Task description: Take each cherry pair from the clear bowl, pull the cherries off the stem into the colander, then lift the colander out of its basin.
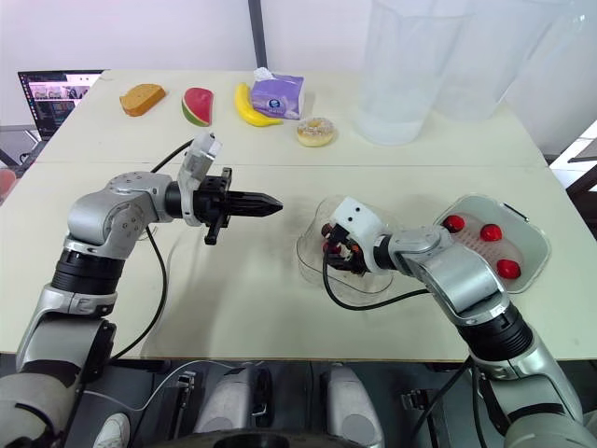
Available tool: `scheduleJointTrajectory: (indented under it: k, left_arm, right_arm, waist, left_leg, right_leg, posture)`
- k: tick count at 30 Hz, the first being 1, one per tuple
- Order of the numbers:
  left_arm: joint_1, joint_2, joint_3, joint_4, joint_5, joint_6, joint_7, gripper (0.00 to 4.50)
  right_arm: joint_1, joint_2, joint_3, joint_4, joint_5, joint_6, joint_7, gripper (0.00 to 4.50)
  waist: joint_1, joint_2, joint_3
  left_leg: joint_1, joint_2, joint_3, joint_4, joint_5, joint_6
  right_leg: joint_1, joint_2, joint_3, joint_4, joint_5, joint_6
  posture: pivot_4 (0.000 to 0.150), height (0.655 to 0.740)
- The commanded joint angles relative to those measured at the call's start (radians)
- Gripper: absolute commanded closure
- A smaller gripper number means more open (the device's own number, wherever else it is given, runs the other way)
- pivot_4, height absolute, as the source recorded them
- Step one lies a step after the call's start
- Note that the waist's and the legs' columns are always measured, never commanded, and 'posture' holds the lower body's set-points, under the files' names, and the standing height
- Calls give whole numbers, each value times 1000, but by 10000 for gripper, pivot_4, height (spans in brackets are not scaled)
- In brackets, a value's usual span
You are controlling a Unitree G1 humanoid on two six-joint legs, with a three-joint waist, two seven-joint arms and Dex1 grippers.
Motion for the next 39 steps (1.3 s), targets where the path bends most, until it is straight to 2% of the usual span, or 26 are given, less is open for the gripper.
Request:
scheduleJointTrajectory:
  k: [1,4,8,13,16,20,28,31,35,39]
  left_arm:
    - [-12,8,12,-20,0,-8,1,45000]
    - [-12,9,10,-19,1,-10,-2,45000]
    - [-13,10,9,-20,1,-9,-4,45000]
    - [-23,11,8,-13,0,-7,-8,45000]
    - [-50,2,9,5,-5,-5,-16,45000]
    - [-84,-14,-1,23,1,-25,-37,45000]
    - [-173,-91,-23,85,55,-160,-57,45000]
    - [-185,-77,-66,117,97,-209,-119,37717]
    - [-203,-109,-80,174,123,-234,-125,20897]
    - [-217,-168,-98,209,162,-289,-108,20897]
  right_arm:
    - [2,0,-7,-11,-9,-15,-10,40420]
    - [1,-1,-14,-17,-5,-14,-12,44930]
    - [-16,-40,-43,-66,10,-12,12,44930]
    - [-54,-190,-53,-182,4,-103,115,44930]
    - [-81,-313,-27,-238,-65,-232,182,44930]
    - [-95,-436,85,-253,-272,-498,246,44930]
    - [-138,-385,160,-273,-442,-627,302,44930]
    - [-135,-375,157,-270,-471,-644,323,45000]
    - [-132,-366,147,-268,-500,-664,355,45000]
    - [-134,-355,143,-264,-523,-675,386,45000]
  waist:
    - [0,0,0]
    - [0,0,0]
    - [0,0,0]
    - [1,0,0]
    - [1,0,0]
    - [0,0,0]
    - [0,0,0]
    - [-1,0,0]
    - [0,0,0]
    - [5,0,0]
  left_leg:
    - [0,0,0,0,0,0]
    - [0,0,0,0,0,0]
    - [0,0,0,0,0,0]
    - [0,0,0,0,0,0]
    - [0,0,0,0,0,0]
    - [0,0,0,0,0,1]
    - [0,0,0,0,0,0]
    - [0,0,0,0,0,0]
    - [0,0,0,0,0,0]
    - [-1,0,0,1,0,0]
  right_leg:
    - [0,0,0,0,0,0]
    - [0,0,0,0,0,0]
    - [0,0,0,0,0,0]
    - [0,0,0,0,0,0]
    - [0,0,0,0,0,0]
    - [0,0,0,-1,0,0]
    - [-1,0,0,-1,0,0]
    - [-1,0,0,-1,0,0]
    - [-1,0,0,-1,0,0]
    - [0,0,0,-1,0,0]
  posture:
    - [1500,7400]
    - [1500,7400]
    - [1500,7400]
    - [1500,7400]
    - [1500,7400]
    - [1500,7400]
    - [1500,7400]
    - [1500,7400]
    - [1500,7400]
    - [1500,7400]
